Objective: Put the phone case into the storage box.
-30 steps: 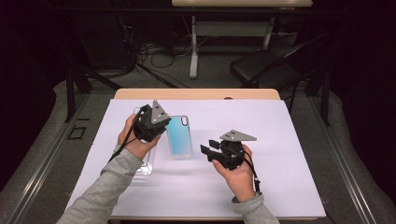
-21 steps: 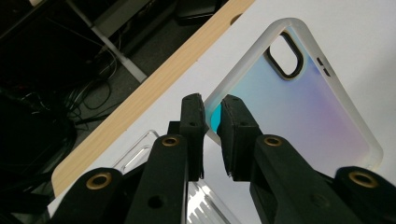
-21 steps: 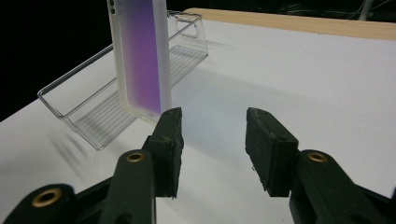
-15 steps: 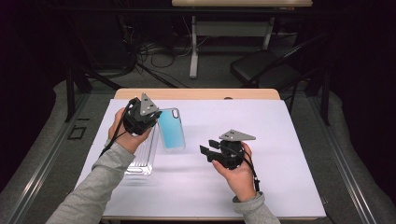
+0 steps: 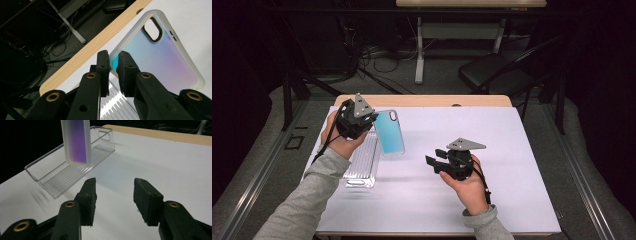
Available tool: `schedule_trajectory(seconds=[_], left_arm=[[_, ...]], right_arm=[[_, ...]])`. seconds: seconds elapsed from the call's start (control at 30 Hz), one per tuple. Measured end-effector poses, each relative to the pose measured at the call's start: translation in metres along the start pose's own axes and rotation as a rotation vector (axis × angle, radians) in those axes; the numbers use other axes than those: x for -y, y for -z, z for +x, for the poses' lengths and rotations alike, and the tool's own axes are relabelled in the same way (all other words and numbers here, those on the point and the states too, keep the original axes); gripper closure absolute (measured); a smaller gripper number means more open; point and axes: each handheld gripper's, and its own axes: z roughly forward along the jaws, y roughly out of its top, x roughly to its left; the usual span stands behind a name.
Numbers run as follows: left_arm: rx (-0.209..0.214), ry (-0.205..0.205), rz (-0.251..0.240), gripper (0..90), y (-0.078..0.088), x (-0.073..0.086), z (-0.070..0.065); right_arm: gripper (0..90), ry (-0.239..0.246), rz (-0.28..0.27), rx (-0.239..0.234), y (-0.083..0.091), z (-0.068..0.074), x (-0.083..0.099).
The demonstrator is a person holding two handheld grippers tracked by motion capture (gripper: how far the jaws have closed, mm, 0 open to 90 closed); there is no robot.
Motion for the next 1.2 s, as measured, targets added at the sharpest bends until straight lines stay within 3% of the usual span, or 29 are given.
schedule_trajectory(seconds=[0.23,0.3,0.47,1.2], left_arm=[[-0.019,0.017,-0.002,80.4,0.003,0.002,0.011],[-0.030,0.016,0.000,80.3,0.003,0.002,0.014],[-0.049,0.017,0.004,80.3,0.004,0.004,0.022],[-0.107,0.034,0.014,80.4,-0.003,0.016,0.050]], right_arm=[[43.5,-0.005,0.034,-0.013,0.001,-0.003,0.002],[42.5,0.023,0.034,0.003,0.003,-0.004,0.003],[40.2,0.041,0.029,0.031,0.009,-0.008,0.006],[35.4,0.010,0.007,0.151,0.049,-0.041,0.028]])
